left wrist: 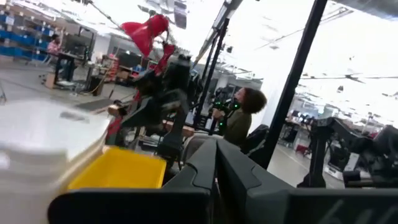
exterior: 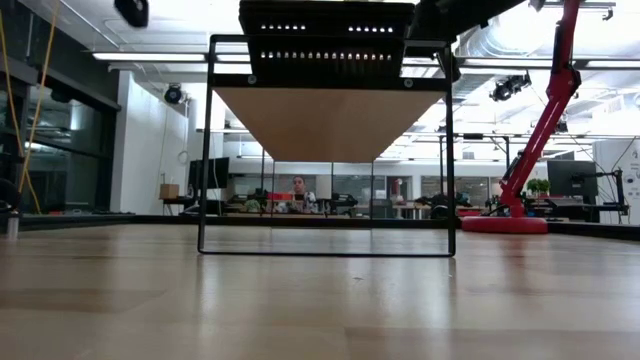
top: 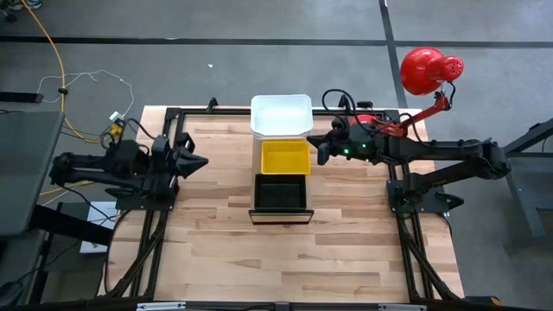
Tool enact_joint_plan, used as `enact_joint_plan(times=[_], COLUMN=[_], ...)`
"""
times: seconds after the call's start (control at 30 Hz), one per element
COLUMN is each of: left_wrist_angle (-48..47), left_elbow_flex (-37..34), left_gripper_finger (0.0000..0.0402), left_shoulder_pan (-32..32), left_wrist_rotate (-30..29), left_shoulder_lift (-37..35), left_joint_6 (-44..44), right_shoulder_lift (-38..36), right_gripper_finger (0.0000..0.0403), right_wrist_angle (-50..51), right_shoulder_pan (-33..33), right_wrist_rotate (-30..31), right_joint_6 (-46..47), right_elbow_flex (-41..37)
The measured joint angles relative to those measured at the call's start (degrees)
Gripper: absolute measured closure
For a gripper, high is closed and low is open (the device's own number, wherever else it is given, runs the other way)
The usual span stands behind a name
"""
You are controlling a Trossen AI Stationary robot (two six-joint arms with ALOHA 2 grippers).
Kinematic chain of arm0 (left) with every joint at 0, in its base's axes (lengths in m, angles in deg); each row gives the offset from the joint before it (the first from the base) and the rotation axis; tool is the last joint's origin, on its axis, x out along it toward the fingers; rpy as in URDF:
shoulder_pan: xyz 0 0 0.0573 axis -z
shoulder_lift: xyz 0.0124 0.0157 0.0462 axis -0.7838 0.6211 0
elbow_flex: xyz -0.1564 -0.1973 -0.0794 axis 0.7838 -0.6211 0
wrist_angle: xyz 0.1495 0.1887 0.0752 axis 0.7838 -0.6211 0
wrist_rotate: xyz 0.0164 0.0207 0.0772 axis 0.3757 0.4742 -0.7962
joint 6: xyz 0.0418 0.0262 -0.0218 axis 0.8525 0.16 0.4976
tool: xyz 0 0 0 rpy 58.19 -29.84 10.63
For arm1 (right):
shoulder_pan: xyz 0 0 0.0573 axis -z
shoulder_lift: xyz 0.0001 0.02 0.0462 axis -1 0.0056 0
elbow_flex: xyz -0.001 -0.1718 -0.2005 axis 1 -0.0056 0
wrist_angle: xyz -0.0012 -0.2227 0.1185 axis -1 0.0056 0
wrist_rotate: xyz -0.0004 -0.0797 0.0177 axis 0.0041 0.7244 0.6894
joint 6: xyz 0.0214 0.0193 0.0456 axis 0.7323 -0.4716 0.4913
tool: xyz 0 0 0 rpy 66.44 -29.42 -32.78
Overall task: Stack baskets on shelf by color
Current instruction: Return to Home Position
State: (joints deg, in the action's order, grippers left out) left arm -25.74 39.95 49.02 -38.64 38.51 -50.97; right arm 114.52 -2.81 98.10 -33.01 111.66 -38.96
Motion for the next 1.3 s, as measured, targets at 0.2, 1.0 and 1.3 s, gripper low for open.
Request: enact_joint_plan(times=[0.2,1.0,1.3], left_wrist_angle=[0.7,-0.5,-7.3], left_elbow_flex=[-9.9,-25.4,-25.4], left_gripper_finger=[0.0401,0.0401,0.0401], left_shoulder_pan=[-0.1,0.0,0.0], left_wrist_rotate=[-0.1,3.4,3.3], left_shoulder_lift=[-11.8,-19.7,-19.5], left_joint_6=[-2.2,-5.4,-7.7], right_shoulder_lift=[0.0,-2.7,-12.9], right_gripper_finger=[0.0403,0.0403,0.0403], right_wrist_angle=[-3.4,-6.4,4.0], right_shoulder_pan=[-1.7,-5.1,-9.0], right_wrist_rotate=[-0.4,-15.1,-19.6], right_joint_6=[-1.0,-8.1,-14.9], right_elbow_flex=[0.0,0.0,-3.2])
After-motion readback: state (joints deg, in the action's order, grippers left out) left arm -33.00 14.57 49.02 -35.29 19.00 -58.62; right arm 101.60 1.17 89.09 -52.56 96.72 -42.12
